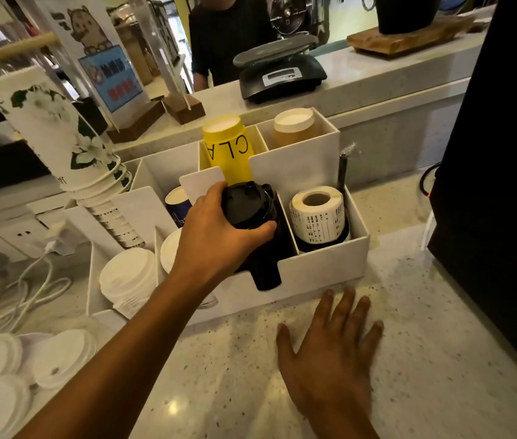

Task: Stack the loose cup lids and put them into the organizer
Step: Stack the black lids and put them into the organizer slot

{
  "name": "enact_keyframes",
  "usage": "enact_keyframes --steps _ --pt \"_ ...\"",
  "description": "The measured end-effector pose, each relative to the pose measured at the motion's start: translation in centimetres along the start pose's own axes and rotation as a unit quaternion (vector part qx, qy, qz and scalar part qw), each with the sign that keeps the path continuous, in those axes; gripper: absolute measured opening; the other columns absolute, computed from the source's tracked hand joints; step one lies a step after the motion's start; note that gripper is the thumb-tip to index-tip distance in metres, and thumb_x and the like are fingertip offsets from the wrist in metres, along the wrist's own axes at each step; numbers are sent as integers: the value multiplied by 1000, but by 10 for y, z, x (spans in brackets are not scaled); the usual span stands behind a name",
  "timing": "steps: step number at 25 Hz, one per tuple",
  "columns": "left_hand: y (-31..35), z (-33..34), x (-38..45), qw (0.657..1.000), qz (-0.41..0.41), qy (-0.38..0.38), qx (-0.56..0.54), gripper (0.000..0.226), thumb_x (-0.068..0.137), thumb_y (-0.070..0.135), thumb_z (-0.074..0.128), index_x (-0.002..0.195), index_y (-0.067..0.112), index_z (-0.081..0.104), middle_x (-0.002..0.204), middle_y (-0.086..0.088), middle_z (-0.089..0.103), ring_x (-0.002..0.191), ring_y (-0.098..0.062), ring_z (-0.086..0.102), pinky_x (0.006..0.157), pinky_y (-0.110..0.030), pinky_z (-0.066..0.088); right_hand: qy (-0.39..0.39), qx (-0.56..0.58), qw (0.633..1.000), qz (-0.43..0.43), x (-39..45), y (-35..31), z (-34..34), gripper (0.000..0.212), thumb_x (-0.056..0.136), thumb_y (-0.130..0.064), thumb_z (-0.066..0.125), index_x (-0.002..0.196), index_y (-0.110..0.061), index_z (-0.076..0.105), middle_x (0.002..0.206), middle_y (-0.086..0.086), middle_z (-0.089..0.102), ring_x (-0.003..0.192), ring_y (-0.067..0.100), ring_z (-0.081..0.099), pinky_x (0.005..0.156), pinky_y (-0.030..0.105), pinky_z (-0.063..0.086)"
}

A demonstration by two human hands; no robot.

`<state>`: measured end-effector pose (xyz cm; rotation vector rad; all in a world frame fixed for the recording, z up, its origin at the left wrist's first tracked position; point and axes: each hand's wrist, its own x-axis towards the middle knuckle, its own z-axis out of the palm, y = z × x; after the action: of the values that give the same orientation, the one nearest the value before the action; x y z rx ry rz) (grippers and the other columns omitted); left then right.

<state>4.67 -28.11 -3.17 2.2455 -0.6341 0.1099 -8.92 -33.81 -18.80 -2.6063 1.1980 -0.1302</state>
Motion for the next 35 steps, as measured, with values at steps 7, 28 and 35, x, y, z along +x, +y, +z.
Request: enact_keyframes --steps 7,28,35 --pt "-2 4 8 999 4 -13 41 82 70 49 85 137 21 48 127 -3 61 113 -24 59 91 -35 55 3 3 1000 -9 -1 0 -1 103 81 -77 7 158 -9 -4 165 23 -8 151 44 -16 117 63 -13" --pt "22 37 25 967 -6 28 255 55 91 62 43 115 14 57 110 -10 58 106 -31 55 80 -43 48 -1 -7 1000 -20 -1 2 -2 99 84 -74 7 156 -7 -3 165 27 -4 150 46 -12 118 64 -8" --pt "18 39 25 968 10 46 248 54 92 60 41 114 15 60 107 -9 61 102 -29 55 77 -42 47 2 -15 1000 -19 -3 0 0 98 85 -74 13 154 -6 5 164 27 6 151 47 -3 119 63 -5"
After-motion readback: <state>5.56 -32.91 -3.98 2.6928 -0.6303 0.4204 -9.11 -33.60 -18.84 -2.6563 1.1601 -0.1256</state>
